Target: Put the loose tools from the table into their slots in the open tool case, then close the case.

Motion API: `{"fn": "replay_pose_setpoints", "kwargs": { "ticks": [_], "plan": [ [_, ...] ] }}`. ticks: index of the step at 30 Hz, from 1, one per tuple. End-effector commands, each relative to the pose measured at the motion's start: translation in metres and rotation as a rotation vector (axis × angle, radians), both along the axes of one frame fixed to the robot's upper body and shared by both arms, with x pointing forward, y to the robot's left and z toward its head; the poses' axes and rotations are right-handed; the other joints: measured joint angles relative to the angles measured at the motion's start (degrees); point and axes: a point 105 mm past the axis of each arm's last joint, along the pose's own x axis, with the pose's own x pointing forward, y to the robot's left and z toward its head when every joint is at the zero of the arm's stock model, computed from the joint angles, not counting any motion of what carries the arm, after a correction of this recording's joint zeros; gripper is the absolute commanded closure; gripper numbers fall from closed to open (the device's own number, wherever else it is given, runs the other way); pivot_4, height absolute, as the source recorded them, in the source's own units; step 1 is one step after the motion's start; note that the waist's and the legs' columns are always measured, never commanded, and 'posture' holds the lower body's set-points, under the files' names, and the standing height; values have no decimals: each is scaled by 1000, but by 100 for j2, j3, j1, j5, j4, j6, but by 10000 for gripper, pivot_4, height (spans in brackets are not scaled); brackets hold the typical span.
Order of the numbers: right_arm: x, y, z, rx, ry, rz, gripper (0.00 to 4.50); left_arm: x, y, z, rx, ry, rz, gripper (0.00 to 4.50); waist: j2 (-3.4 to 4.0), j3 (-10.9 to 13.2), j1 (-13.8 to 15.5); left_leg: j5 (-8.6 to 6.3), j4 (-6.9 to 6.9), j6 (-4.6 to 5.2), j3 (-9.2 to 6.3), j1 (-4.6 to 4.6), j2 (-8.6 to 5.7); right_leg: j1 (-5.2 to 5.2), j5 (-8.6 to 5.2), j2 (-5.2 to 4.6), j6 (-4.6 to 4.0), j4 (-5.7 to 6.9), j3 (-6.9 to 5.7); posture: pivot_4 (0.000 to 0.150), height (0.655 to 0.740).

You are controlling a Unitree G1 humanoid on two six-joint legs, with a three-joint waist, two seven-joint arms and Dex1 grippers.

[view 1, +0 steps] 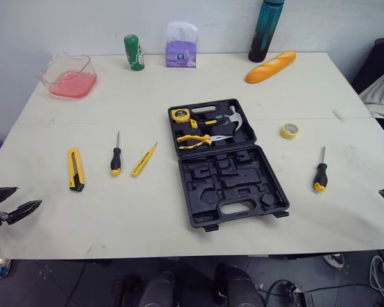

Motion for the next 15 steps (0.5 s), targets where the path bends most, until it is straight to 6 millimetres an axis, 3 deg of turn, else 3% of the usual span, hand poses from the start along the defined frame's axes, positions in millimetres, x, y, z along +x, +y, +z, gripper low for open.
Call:
{"fn": "replay_pose_setpoints", "kwargs": {
  "ticks": [1,15],
  "plan": [
    [-2,0,13,-17,-51,-6,0,6,3,13,24,-17,-10,264,0,0,8,0,0,0,0,0,0,0,0,0,0,0,0,1500,7394],
    [3,6,18,-39,-83,-13,0,30,-15,28,-21,-50,-82,264,-1,0,-3,2,0,4,33,21,3,2,1,10,3,8,-5,1500,7394]
  ]
}}
